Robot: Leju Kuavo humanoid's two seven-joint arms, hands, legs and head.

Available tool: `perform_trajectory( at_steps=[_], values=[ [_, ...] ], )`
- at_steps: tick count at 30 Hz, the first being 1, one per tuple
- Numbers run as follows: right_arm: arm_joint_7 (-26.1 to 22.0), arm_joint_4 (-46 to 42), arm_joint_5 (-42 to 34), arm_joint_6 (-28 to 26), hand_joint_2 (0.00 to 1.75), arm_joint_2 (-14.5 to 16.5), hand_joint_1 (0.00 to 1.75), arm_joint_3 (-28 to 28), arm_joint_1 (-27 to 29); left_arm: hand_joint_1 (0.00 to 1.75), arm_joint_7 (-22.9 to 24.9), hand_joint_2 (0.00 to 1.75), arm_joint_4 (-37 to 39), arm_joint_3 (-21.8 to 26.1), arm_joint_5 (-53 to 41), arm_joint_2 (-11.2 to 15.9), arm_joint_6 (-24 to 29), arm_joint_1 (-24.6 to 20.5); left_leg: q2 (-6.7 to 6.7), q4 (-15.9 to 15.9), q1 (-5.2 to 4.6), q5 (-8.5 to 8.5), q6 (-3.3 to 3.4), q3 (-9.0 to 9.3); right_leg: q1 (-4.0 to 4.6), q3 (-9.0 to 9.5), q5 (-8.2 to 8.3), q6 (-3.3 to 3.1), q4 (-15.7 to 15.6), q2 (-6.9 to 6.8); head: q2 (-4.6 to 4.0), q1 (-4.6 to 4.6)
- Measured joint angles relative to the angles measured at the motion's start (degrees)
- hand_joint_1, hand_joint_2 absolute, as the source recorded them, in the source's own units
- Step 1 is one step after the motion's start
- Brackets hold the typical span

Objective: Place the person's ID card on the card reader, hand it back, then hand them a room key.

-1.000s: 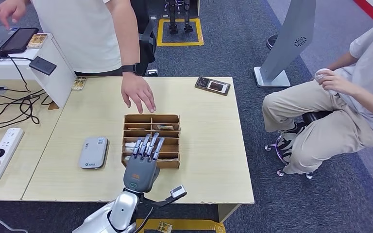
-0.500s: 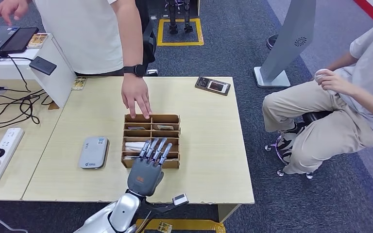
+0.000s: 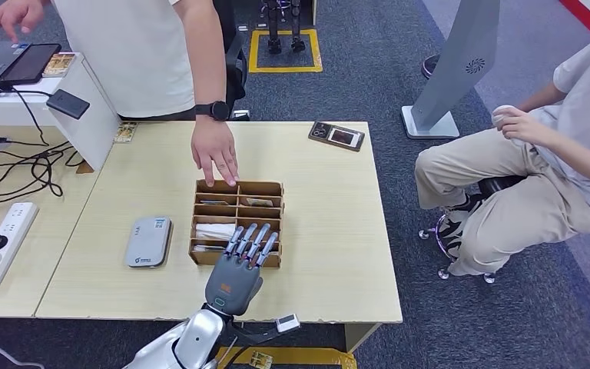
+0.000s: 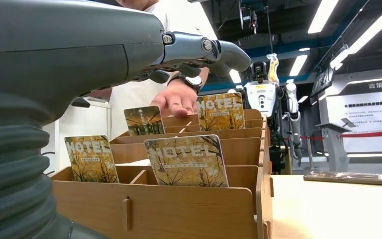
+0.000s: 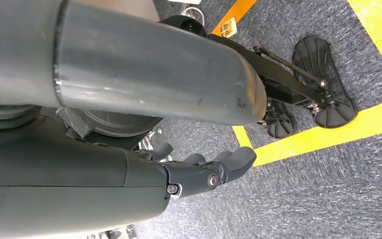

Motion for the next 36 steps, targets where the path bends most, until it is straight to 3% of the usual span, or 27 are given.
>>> perform_trajectory(
  at_steps=[13, 24, 36],
  values=[
    [0.0, 0.0, 0.0, 0.69, 0.0, 0.0, 0.0, 0.09, -0.05, 0.0, -2.79, 1.75, 0.58, 1.62, 0.01, -2.16, -0.01, 0.17, -0.01, 0.0, 0.0, 0.0, 0.0, 0.0, 0.0, 0.01, 0.0, 0.0, 0.0, -0.01, 0.01, -0.01],
    [-0.01, 0.0, 0.0, 1.21, 0.0, 0.0, 0.0, 0.61, -0.25, 0.0, -7.03, 1.75, 2.95, 8.01, 0.01, -4.67, -2.91, -1.14, 0.0, 0.0, 0.0, 0.0, 0.0, 0.01, 0.0, 0.01, 0.02, 0.01, 0.01, 0.0, 0.01, -0.01],
    [0.0, 0.0, 0.0, 1.96, 0.0, 0.0, 0.0, 1.8, -0.92, 0.0, -7.9, 1.75, 5.64, 10.97, 0.01, -6.76, -4.52, -2.41, 0.0, 0.0, -0.01, 0.0, 0.0, 0.01, 0.0, 0.01, 0.02, 0.01, 0.0, 0.0, 0.01, 0.01]
  ],
)
